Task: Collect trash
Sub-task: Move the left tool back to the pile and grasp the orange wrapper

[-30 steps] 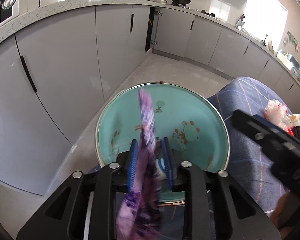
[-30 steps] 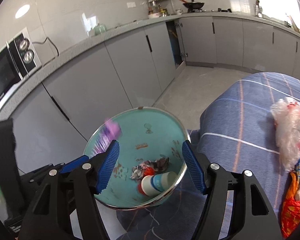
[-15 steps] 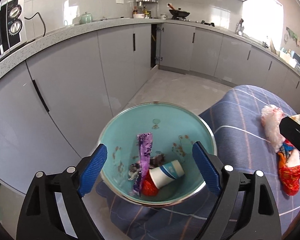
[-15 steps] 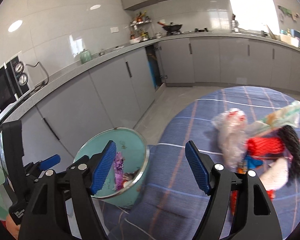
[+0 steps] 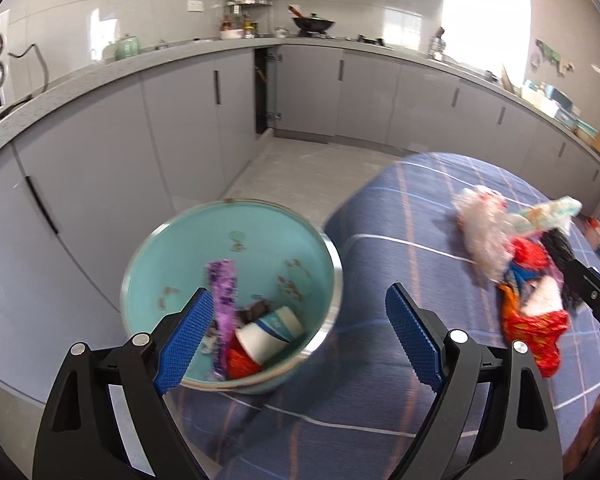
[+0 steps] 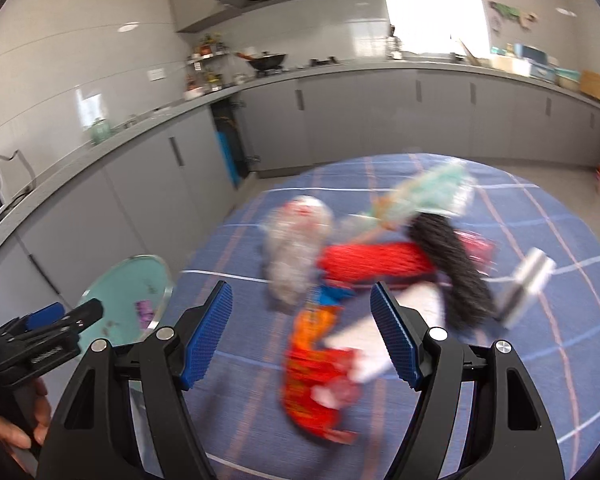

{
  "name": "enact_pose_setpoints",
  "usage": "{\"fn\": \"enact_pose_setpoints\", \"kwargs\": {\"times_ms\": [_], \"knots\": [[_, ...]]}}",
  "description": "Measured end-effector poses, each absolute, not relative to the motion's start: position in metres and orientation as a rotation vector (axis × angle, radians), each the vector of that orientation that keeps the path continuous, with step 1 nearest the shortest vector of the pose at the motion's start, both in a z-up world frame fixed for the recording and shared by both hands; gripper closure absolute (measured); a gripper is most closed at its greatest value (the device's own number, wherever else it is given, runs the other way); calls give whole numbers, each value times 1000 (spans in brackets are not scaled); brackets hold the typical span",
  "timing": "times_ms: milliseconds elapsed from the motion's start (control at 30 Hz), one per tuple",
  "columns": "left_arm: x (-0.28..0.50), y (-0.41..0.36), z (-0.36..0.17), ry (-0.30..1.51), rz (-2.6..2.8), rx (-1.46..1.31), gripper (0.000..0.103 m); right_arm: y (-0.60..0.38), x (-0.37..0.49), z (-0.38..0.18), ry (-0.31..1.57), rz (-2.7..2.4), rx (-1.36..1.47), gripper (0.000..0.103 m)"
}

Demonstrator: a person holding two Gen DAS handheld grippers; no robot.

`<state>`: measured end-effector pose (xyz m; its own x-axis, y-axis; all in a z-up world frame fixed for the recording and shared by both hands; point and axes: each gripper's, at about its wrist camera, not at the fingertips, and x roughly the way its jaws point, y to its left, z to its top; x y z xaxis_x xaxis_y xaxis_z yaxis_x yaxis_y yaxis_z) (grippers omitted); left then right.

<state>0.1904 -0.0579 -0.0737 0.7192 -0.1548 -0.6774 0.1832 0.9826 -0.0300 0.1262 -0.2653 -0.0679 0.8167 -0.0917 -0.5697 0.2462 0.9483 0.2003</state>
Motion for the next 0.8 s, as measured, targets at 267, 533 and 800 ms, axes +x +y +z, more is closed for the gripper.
{"fn": "enact_pose_setpoints", "kwargs": {"times_ms": [267,533,800], "knots": [[179,-103,-81,757,-284,81,16,-306,99,-81,612,-257,294,32],[167,-145,-84,766,-371,116,17,-332,83,-91,627,-302,326,32],[161,-186,-93,805,-456,101,17,-359,71,-86,609,-354,338,32]]}}
